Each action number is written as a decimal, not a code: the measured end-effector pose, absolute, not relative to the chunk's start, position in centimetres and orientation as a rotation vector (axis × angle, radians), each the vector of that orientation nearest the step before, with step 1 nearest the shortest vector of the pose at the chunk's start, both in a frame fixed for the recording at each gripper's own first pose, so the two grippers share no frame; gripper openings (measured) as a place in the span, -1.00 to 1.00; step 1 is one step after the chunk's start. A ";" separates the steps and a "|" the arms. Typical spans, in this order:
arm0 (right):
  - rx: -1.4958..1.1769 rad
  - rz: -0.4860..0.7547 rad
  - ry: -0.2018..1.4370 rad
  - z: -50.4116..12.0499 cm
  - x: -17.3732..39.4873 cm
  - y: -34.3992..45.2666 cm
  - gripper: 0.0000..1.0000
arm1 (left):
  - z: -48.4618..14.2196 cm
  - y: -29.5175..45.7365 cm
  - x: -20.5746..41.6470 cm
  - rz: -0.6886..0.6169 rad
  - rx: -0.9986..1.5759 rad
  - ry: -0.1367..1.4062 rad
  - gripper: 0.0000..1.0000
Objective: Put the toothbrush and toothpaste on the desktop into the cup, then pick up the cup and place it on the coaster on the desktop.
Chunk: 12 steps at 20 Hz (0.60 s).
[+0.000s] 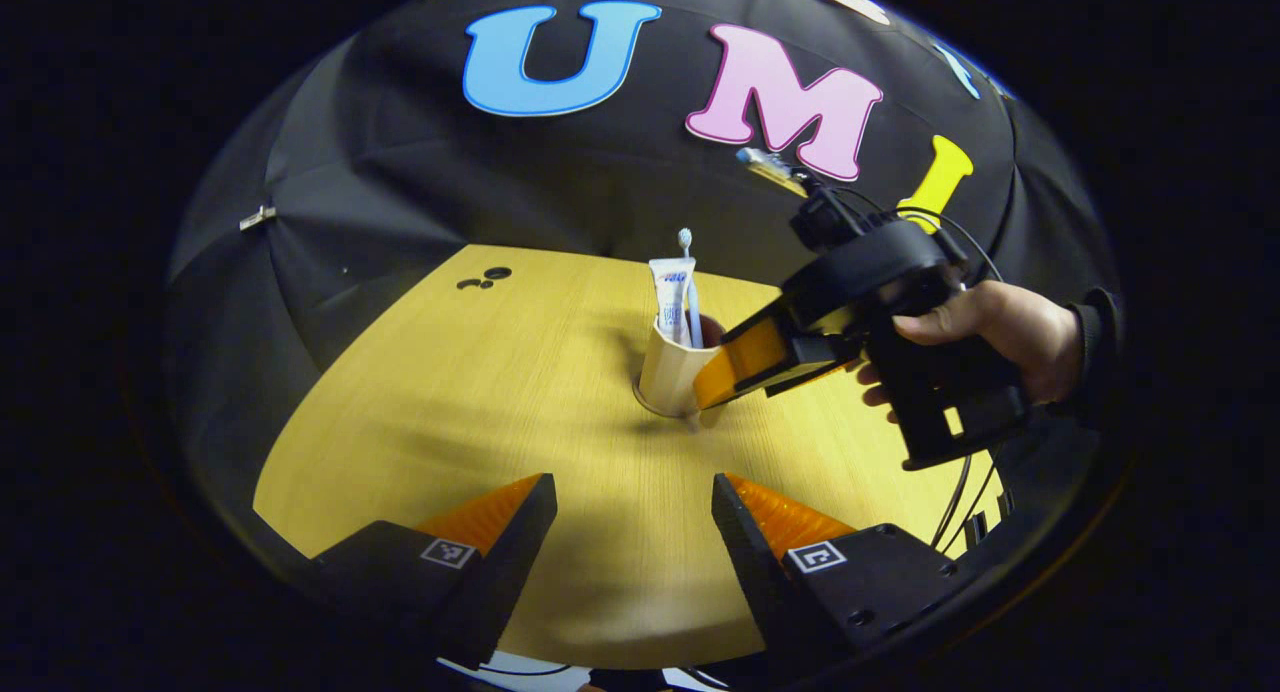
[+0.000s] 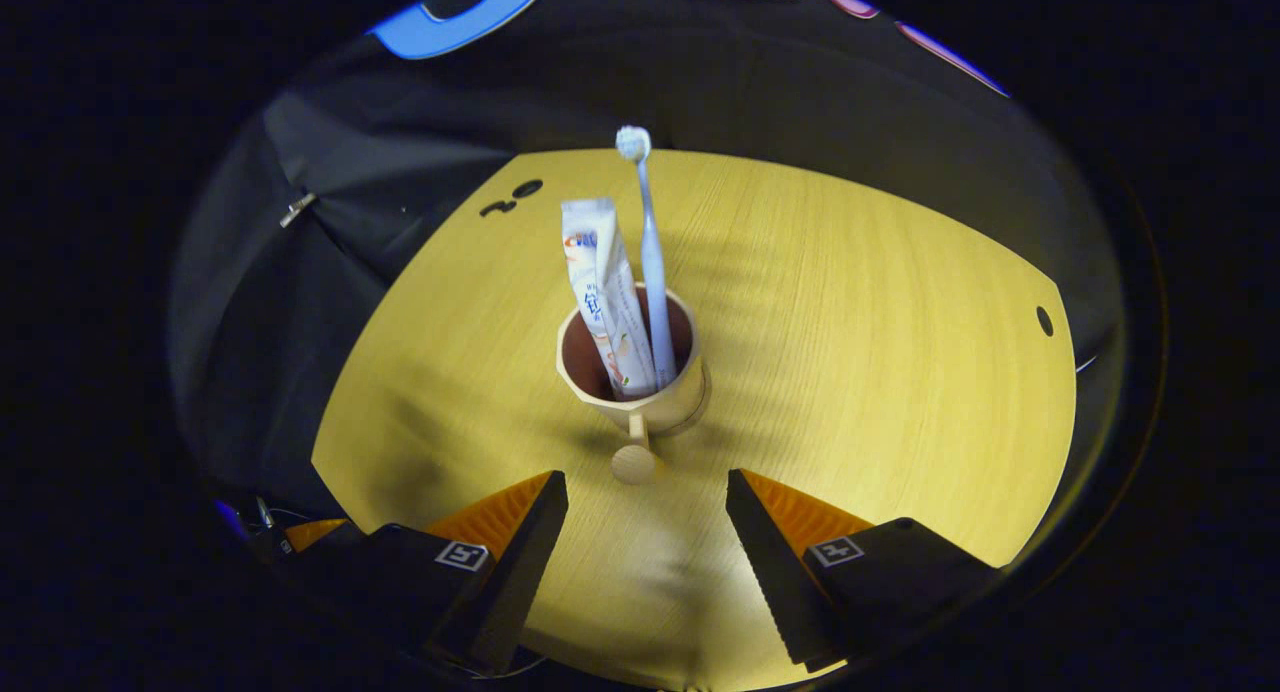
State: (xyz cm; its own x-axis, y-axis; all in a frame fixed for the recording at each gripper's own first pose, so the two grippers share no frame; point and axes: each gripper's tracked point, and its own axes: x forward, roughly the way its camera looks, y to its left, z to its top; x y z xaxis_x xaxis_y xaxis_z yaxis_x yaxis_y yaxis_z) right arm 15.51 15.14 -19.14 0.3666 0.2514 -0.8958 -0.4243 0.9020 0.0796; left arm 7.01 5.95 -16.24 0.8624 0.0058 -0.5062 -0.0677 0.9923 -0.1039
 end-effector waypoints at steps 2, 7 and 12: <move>-0.131 0.421 1.043 -15.9 15.6 14.0 0.98 | -14.0 6.1 7.3 0.041 -0.112 0.489 0.94; 0.005 0.346 0.850 -7.9 16.0 10.3 0.97 | -7.5 6.2 8.8 0.052 -0.126 0.369 0.94; 0.083 0.280 0.586 1.2 16.7 6.1 0.97 | -1.1 5.6 10.5 0.058 -0.142 0.239 0.94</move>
